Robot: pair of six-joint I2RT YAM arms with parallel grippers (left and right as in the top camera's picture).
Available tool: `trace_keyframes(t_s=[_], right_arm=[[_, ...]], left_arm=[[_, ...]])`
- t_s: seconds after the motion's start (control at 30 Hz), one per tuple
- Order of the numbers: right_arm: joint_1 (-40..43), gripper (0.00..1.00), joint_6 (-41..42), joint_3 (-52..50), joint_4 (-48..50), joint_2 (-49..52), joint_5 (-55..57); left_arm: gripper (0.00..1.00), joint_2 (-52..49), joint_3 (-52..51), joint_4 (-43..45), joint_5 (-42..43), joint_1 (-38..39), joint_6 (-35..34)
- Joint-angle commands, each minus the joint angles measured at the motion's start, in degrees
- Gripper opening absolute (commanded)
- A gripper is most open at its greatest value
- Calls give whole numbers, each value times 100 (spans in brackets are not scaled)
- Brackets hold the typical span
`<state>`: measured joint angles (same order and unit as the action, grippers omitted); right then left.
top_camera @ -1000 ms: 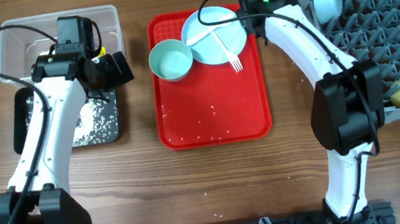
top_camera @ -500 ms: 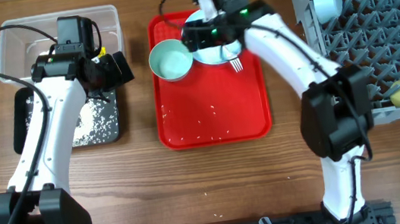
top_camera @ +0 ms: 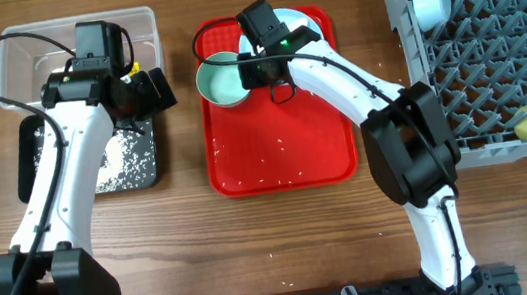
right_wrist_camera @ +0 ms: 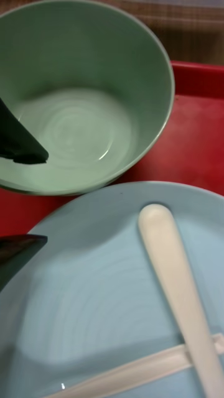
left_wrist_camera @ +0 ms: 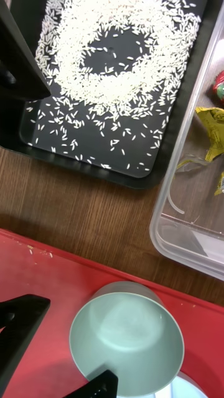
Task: Sort waste into correct bins and load items into the dishwasher rack
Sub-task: 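Grasp the pale green bowl rim with the right gripper and lift, then place the pale green bowl in the rack and open the right gripper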
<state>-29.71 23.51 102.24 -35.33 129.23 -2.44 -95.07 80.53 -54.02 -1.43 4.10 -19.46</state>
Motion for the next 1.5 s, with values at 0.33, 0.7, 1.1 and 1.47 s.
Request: trace_keyframes(t_s=[0.33,0.7,1.1,1.47], right_arm=[[42,4,-389,149,-33,-214,337],[713,4,-1453,179,-1593,-2999,3442],[1453,4,-551,-577,-4046,-3895,6911],[2865,4,-2885,-1196,-957,-2990,7322]], left_arm=[[100,-52,4,-4,-13,-31,-72],[100,-52,4,-4,-13,-31,-72],[100,-52,4,-4,-13,-31,-72],[100,-52,4,-4,-13,-31,-72]])
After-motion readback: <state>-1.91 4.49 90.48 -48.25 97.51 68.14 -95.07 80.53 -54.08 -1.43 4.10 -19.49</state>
